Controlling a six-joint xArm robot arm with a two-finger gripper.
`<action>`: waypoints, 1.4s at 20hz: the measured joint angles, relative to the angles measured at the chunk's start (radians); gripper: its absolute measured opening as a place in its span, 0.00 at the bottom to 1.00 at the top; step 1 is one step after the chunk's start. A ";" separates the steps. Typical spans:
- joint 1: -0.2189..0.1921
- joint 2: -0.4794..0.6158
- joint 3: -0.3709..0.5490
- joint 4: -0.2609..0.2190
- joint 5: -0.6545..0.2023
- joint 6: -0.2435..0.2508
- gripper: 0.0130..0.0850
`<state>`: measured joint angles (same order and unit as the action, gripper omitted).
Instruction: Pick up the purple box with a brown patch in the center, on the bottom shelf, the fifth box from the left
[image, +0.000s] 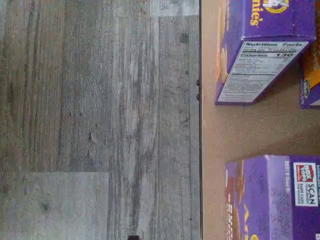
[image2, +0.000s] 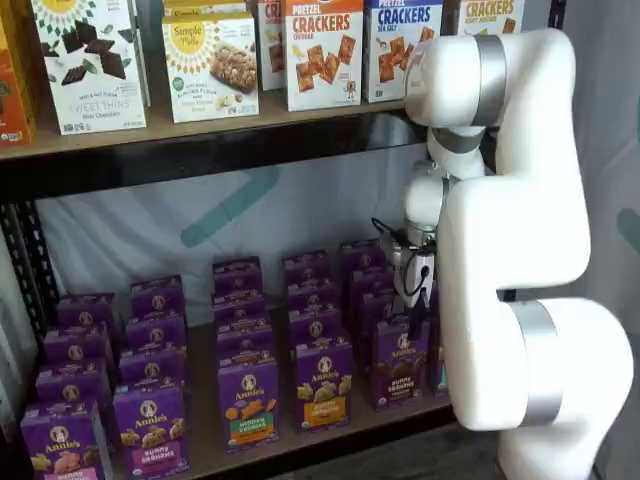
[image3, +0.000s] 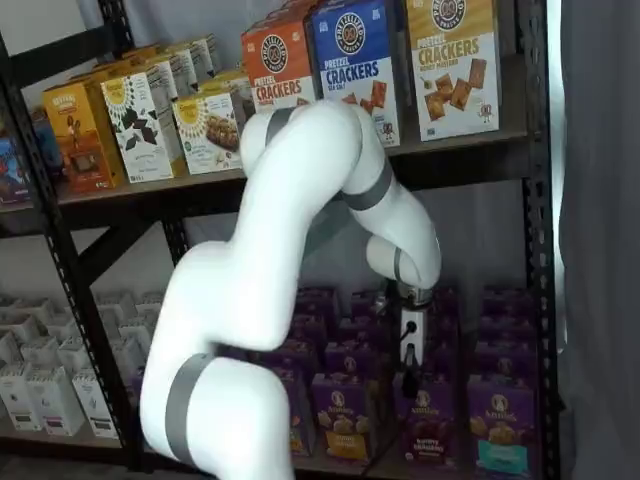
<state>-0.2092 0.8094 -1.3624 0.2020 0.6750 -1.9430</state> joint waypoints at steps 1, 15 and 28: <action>0.001 0.006 -0.010 0.000 0.006 0.001 1.00; 0.001 0.093 -0.142 -0.012 0.067 0.016 1.00; -0.010 0.157 -0.224 -0.053 0.081 0.041 1.00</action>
<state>-0.2191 0.9668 -1.5864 0.1485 0.7555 -1.9024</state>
